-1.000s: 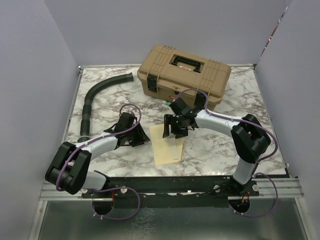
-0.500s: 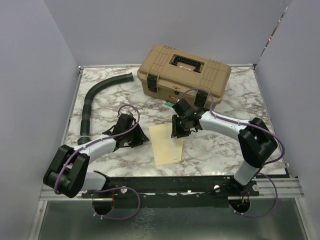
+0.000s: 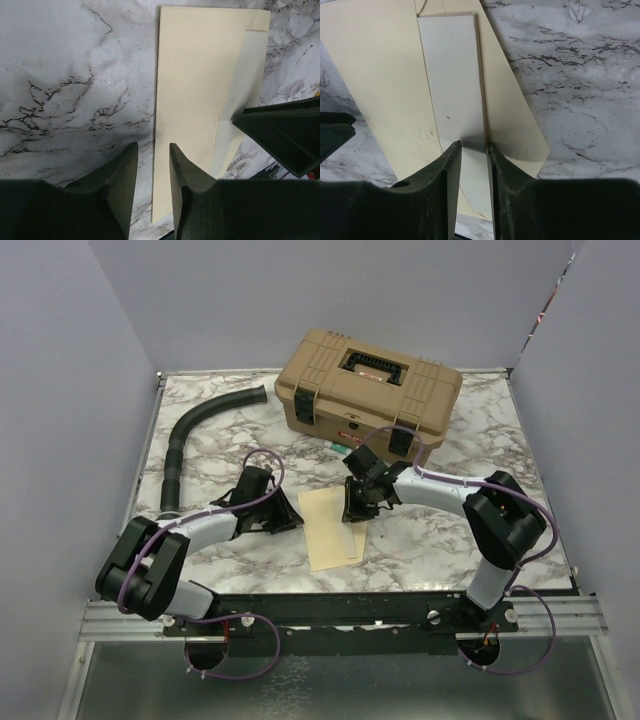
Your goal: Place the letter into the envelope and seal it
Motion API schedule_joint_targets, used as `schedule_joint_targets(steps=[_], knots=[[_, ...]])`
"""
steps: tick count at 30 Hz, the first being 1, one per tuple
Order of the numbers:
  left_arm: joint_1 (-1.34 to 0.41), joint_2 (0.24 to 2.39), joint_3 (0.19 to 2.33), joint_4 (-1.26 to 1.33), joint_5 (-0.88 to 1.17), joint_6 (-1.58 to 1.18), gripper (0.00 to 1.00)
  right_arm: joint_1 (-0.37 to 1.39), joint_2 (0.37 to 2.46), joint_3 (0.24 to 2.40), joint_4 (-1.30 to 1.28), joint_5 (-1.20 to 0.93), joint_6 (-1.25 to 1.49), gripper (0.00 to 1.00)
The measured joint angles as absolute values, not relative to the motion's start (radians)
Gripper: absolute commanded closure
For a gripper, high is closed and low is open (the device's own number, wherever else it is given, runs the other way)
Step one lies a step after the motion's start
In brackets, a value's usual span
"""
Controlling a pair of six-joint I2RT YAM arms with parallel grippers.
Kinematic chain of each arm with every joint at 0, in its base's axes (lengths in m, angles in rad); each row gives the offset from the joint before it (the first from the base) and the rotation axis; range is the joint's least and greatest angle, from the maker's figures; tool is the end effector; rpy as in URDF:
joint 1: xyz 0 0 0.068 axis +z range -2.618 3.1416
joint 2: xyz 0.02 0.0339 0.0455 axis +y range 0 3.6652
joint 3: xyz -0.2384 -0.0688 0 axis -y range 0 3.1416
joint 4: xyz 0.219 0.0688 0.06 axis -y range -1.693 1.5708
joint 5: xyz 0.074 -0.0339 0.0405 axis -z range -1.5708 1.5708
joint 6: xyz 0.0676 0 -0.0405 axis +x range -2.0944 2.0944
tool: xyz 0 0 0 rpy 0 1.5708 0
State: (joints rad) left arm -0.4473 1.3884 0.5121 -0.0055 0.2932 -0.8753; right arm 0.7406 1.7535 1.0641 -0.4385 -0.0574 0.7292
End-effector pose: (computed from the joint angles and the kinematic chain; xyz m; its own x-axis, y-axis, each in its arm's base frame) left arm 0.2180 -0.1263 0.1110 -0.8910 -0.3877 -0.2361 -0.1628 0.7585 -0.6310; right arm 0.2418 0.2263 0.1271 -0.9582 0.0253 -0.2850 -0.0715 0.9433 0.3242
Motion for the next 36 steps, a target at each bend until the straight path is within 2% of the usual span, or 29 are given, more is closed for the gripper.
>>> schedule_joint_targets(steps=[9, 17, 20, 24, 27, 30, 32, 36], knots=[[-0.447, 1.452, 0.539, 0.025, 0.334, -0.875, 0.77, 0.740, 1.782, 1.063, -0.390, -0.111, 0.732, 0.72], [-0.447, 1.493, 0.560, 0.042, 0.363, -0.872, 0.79, 0.740, 1.804, 1.060, -0.318, -0.200, 0.725, 0.76], [-0.447, 1.500, 0.564, 0.044, 0.368, -0.871, 0.79, 0.740, 1.814, 1.060, -0.300, -0.221, 0.724, 0.72], [-0.447, 1.500, 0.565, 0.044, 0.369, -0.866, 0.79, 0.740, 1.815, 1.060, -0.289, -0.228, 0.725, 0.58], [-0.447, 1.499, 0.565, 0.044, 0.368, -0.859, 0.74, 0.740, 1.807, 1.060, -0.287, -0.220, 0.728, 0.53], [-0.447, 1.493, 0.566, 0.043, 0.365, -0.849, 0.56, 0.740, 1.794, 1.060, -0.296, -0.185, 0.733, 0.51], [-0.451, 1.483, 0.570, 0.036, 0.357, -0.839, 0.49, 0.740, 1.785, 1.061, -0.307, -0.157, 0.733, 0.51], [-0.457, 1.446, 0.582, 0.000, 0.293, -0.830, 0.48, 0.739, 1.785, 1.085, -0.329, -0.117, 0.723, 0.51]])
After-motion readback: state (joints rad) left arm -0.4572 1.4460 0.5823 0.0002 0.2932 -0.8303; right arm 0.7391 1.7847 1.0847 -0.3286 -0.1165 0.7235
